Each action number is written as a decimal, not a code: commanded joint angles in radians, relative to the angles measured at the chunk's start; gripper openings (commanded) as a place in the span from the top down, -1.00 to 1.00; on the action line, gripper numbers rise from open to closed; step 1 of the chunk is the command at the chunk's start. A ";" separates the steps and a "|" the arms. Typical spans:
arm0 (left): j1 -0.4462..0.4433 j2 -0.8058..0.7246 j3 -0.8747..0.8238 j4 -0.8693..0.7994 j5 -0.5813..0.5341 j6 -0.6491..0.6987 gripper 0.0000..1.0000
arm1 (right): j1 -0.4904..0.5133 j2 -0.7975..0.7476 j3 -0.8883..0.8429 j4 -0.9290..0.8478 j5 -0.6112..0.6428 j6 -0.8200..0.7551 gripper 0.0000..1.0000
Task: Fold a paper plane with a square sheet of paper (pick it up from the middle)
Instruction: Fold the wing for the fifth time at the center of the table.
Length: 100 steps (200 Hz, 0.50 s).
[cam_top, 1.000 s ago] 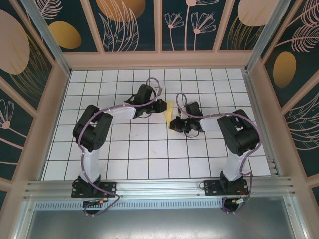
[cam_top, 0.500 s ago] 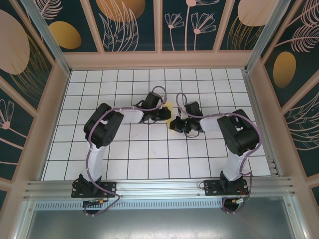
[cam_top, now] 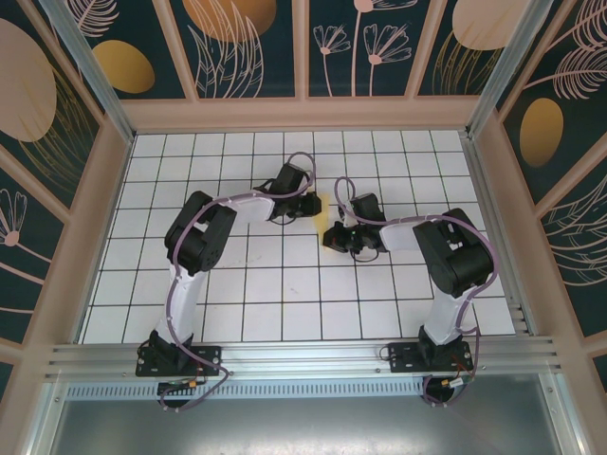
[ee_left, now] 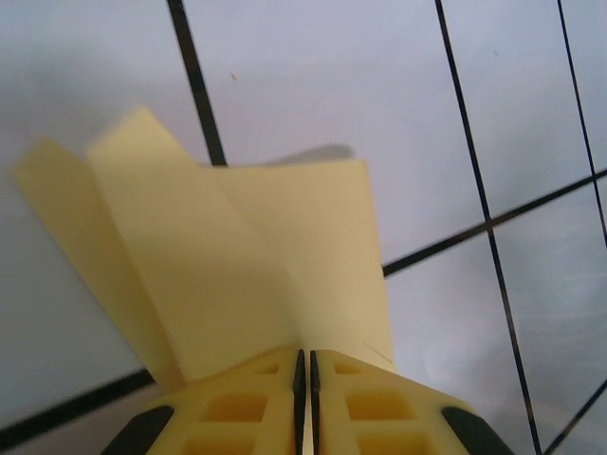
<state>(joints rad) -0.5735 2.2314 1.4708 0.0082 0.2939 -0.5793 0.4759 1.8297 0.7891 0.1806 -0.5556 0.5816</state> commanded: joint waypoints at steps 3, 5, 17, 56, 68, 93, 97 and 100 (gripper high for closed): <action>0.041 0.052 0.055 -0.061 -0.092 0.044 0.70 | 0.040 0.111 -0.085 -0.252 0.141 -0.019 1.00; 0.042 0.054 0.058 -0.062 -0.094 0.043 0.70 | 0.041 0.111 -0.086 -0.252 0.141 -0.019 1.00; 0.054 0.065 0.070 -0.066 -0.099 0.044 0.70 | 0.041 0.111 -0.088 -0.250 0.140 -0.017 1.00; 0.084 0.097 0.134 -0.094 -0.133 0.057 0.70 | 0.041 0.111 -0.096 -0.247 0.138 -0.014 1.00; 0.091 0.112 0.158 -0.107 -0.148 0.057 0.69 | 0.042 0.110 -0.096 -0.246 0.138 -0.012 1.00; 0.105 0.145 0.211 -0.140 -0.171 0.062 0.69 | 0.041 0.111 -0.097 -0.244 0.138 -0.014 1.00; 0.106 0.147 0.215 -0.141 -0.173 0.064 0.69 | 0.041 0.111 -0.097 -0.242 0.138 -0.014 1.00; 0.108 0.148 0.220 -0.143 -0.176 0.065 0.69 | 0.041 0.111 -0.097 -0.243 0.138 -0.014 1.00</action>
<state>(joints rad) -0.5343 2.3138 1.6428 -0.1165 0.2703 -0.5499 0.4797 1.8294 0.7826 0.1883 -0.5457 0.5819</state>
